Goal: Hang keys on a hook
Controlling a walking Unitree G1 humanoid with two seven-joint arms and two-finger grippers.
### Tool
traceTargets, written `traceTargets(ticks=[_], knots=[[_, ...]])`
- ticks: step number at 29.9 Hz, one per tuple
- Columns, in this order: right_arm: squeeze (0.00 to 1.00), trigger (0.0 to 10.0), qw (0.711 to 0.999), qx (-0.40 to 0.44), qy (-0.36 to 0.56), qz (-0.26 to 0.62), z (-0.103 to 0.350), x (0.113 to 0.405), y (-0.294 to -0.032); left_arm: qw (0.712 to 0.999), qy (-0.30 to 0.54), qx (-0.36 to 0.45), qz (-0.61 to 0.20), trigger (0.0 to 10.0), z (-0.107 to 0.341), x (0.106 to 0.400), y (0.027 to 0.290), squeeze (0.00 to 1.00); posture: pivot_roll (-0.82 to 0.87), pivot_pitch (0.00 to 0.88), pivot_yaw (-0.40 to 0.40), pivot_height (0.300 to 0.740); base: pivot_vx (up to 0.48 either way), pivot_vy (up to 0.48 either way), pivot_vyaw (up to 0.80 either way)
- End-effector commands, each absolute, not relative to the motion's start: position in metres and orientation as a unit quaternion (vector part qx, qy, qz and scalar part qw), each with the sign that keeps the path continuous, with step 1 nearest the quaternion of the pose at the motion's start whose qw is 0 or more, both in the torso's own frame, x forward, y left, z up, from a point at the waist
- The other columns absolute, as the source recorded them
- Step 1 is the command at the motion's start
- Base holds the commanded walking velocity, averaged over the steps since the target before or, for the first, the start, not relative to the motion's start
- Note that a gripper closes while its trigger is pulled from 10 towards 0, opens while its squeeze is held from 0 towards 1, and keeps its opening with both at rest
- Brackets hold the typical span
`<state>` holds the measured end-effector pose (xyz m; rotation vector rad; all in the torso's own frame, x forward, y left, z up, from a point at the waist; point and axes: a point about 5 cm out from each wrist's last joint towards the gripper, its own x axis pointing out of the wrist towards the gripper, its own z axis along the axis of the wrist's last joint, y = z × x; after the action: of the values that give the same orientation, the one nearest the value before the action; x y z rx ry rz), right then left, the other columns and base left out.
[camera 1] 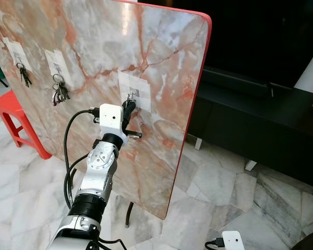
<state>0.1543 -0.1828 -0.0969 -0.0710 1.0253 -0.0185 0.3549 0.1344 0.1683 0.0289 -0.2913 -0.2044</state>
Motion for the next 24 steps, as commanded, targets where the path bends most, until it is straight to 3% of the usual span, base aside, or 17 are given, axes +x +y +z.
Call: traceTargets(ticks=[1,24], knots=[[0.00,10.0,0.870,-0.036,0.491,-0.013,-0.0966,0.1542,-0.1855,0.985,-0.145,-0.001,-0.093,10.0,0.1705,0.3562,0.1361,0.00,0.00,0.000,-0.062,0.740,0.000,0.000,0.00],[0.00,10.0,0.870,-0.037,0.491,-0.012,-0.0966,0.1542,-0.1856,0.988,-0.128,-0.021,-0.081,10.0,0.1613,0.3496,0.1381,0.00,0.00,0.000,-0.063,0.740,0.000,0.000,0.00]])
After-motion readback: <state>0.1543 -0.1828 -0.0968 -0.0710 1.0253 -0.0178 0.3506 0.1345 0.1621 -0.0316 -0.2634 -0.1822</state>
